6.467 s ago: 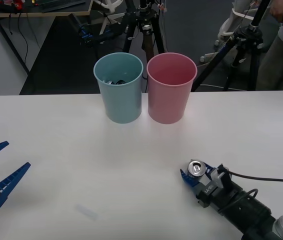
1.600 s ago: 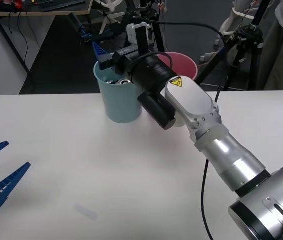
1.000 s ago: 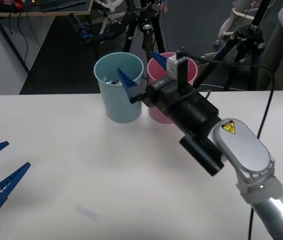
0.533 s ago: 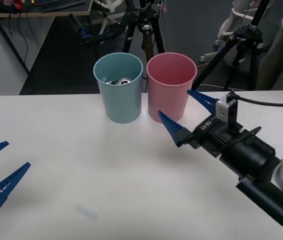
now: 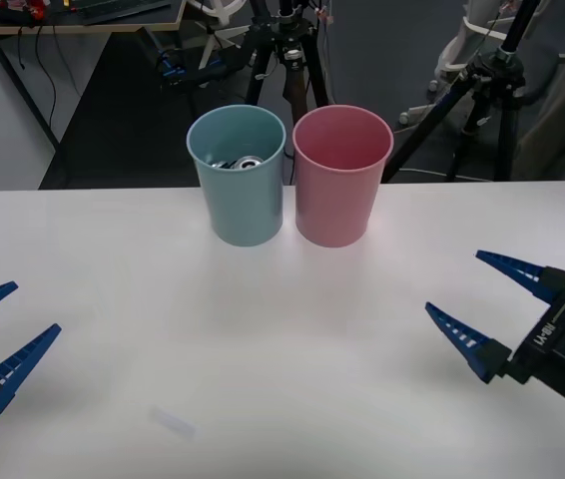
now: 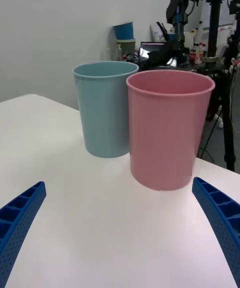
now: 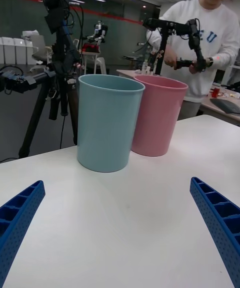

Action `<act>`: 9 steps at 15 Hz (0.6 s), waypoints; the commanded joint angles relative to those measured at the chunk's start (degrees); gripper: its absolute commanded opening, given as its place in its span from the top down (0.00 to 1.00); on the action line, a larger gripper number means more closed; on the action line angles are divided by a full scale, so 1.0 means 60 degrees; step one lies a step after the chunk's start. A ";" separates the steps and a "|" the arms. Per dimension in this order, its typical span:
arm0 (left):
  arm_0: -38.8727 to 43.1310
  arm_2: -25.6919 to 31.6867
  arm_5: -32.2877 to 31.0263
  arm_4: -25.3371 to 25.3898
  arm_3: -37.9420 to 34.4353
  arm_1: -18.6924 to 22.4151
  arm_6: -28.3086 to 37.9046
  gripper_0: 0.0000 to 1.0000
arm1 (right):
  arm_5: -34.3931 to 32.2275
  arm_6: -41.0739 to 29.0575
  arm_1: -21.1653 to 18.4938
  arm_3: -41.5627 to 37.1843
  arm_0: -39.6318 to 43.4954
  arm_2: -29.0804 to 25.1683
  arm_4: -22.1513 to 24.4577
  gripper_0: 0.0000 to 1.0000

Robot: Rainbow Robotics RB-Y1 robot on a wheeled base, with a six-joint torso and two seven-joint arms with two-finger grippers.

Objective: Grasp the object on the table and drop it into the matching bin: aluminum can to the light blue bin, PET bottle to the pink bin.

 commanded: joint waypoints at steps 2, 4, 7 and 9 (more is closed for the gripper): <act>0.0000 0.0000 0.0000 0.0000 0.0000 0.0000 0.0000 0.00 | -0.1715 0.0111 0.0173 0.0570 0.0546 -0.1408 -0.0773 0.00; 0.0000 0.0000 0.0000 0.0000 0.0000 0.0000 0.0000 0.00 | -0.2477 0.0272 0.0173 0.1170 0.0546 -0.1935 -0.1081 0.00; 0.0000 0.0000 0.0000 0.0000 0.0000 0.0000 0.0000 0.00 | -0.2594 0.0550 0.0173 0.1478 0.0575 -0.2199 -0.1081 0.00; 0.0000 0.0000 0.0000 0.0000 0.0000 0.0000 0.0000 0.00 | -0.2506 0.0697 0.0231 0.1580 0.0590 -0.2214 -0.1081 0.00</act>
